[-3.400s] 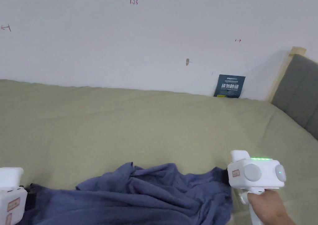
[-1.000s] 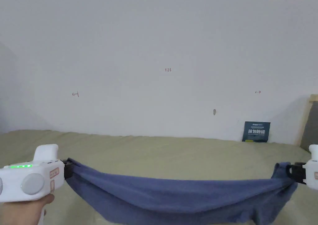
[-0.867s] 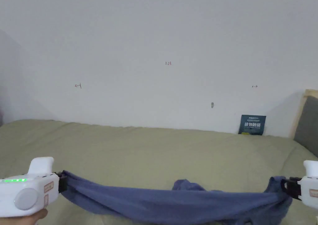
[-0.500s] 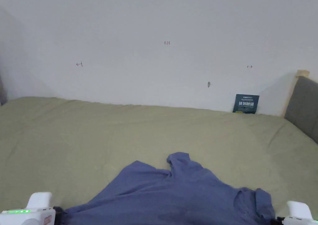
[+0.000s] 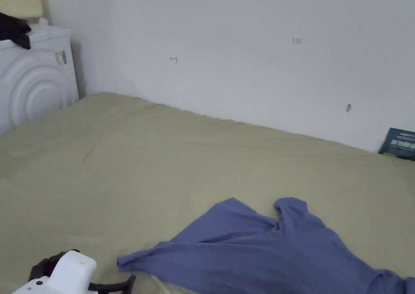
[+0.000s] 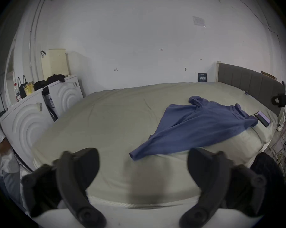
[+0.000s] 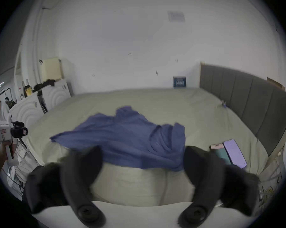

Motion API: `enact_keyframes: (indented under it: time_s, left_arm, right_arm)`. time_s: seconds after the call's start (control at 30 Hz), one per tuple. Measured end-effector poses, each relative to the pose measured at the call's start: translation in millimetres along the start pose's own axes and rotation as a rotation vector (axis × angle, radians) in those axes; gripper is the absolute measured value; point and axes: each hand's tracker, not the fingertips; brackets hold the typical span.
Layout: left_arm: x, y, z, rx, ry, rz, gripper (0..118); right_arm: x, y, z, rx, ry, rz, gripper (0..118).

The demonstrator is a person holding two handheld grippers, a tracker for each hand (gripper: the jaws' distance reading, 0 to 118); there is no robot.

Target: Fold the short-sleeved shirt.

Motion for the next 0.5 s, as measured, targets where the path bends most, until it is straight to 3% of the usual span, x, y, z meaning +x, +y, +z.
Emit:
enact_keyframes:
  time_s: [0.03,0.07,0.1,0.13,0.23,0.33,0.37,0.4,0.47,0.5]
  left_arm:
    - [0,-2,4,-0.009,-0.005,0.025,69]
    - [-1,-2,5,-0.017,0.001,0.042,22]
    - [-1,-2,2,-0.039,0.028,0.048,0]
    - [0,-4,1,-0.042,0.084,0.038,0]
    - [-13,-3,-28,-0.094,0.005,0.114,0]
    - [-26,-13,-72,-0.127,0.015,0.075,0]
    - [-31,-16,-91,-0.153,0.01,0.065,4]
    - [-34,-20,-105,-0.166,0.005,0.063,33]
    - [-42,-31,-140,-0.224,-0.03,0.058,108]
    - [-46,-35,-157,-0.265,-0.043,0.064,113]
  right_arm:
    - [-9,0,9,0.038,0.011,0.007,56]
    - [-18,-1,15,0.04,0.006,0.014,27]
    - [-25,-1,17,0.031,-0.006,0.011,12]
    - [-30,-1,19,0.036,-0.008,0.007,12]
    - [-39,5,17,0.034,0.043,-0.023,11]
    - [-50,15,12,0.039,0.053,0.001,11]
    - [-52,18,9,0.035,0.052,0.008,11]
    - [-54,21,7,0.031,0.055,0.009,11]
    - [-57,25,-1,0.029,0.06,0.01,11]
    - [-59,27,-4,0.021,0.061,0.014,11]
